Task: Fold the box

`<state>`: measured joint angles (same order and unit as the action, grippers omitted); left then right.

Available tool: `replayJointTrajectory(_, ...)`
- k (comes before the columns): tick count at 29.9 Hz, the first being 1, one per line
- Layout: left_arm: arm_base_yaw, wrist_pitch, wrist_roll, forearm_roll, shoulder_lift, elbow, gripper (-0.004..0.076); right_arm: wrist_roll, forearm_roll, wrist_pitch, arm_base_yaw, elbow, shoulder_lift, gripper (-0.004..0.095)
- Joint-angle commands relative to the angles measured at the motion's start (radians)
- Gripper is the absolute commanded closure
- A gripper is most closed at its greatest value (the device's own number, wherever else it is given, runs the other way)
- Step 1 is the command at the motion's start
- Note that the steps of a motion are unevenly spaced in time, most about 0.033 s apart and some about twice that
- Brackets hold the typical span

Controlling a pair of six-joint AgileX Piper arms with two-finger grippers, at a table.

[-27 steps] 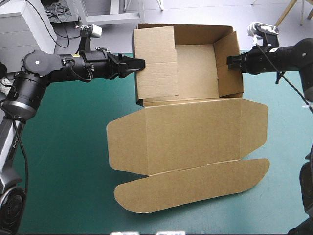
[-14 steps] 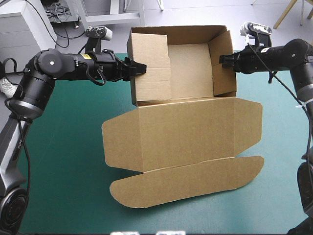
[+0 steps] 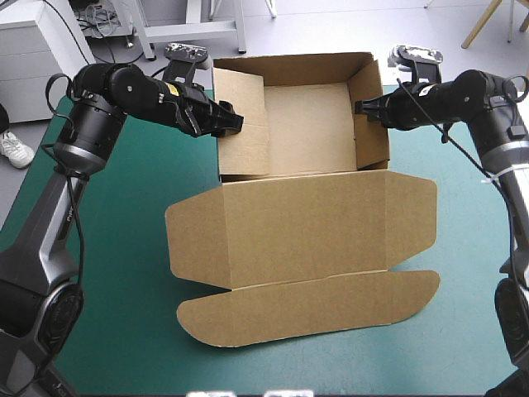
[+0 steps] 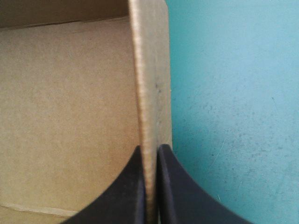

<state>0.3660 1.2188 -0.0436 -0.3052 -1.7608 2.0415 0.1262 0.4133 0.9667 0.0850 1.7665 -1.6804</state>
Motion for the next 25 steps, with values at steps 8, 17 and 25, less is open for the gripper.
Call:
replayJointTrajectory(8, 0.009, 0.075, 0.061, 0.213, -0.009, 0.049, 0.0319, -0.096, 0.012, -0.084, 0.073, 0.029, 0.019, 0.091)
replayJointTrajectory(17, 0.009, 0.075, 0.069, 0.296, -0.049, 0.049, 0.0349, -0.142, -0.091, -0.079, 0.124, 0.029, -0.039, 0.091)
replayJointTrajectory(25, 0.009, 0.075, 0.066, 0.296, -0.102, 0.049, 0.0529, -0.155, -0.121, -0.083, 0.124, 0.029, -0.054, 0.091)
